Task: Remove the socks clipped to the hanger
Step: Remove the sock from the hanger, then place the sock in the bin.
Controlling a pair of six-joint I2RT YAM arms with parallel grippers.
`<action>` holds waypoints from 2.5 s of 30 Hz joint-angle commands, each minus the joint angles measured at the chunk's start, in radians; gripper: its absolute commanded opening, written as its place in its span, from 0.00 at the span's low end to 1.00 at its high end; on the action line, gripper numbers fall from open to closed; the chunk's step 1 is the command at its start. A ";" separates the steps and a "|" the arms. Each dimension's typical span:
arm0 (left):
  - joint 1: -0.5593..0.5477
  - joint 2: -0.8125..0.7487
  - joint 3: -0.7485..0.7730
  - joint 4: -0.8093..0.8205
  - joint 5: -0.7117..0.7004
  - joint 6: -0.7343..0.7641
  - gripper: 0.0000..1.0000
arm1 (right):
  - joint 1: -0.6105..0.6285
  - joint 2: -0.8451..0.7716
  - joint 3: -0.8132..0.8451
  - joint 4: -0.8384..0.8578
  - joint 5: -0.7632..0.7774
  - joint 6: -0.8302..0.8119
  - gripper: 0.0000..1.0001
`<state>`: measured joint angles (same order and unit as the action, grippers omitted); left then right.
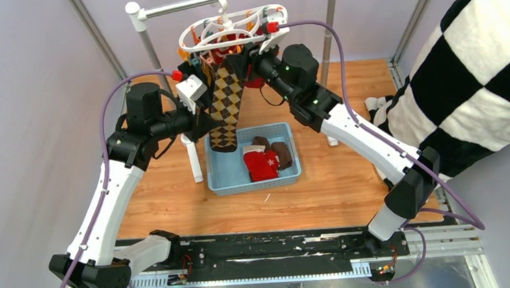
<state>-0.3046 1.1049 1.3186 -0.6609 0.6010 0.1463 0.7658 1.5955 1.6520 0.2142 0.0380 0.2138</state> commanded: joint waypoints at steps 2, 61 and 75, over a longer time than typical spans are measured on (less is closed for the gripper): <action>-0.011 0.004 0.030 -0.004 0.005 0.004 0.00 | 0.023 0.030 0.070 -0.003 0.045 -0.059 0.46; -0.011 -0.053 0.037 -0.157 0.059 0.140 0.00 | -0.034 -0.041 -0.405 0.232 -0.971 0.134 0.66; -0.002 -0.056 0.030 -0.184 -0.132 0.104 0.98 | -0.116 -0.120 -0.542 0.122 -0.807 0.164 0.00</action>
<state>-0.3073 1.0676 1.3361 -0.8207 0.5758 0.2581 0.7033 1.5204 1.1595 0.3855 -0.8242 0.3519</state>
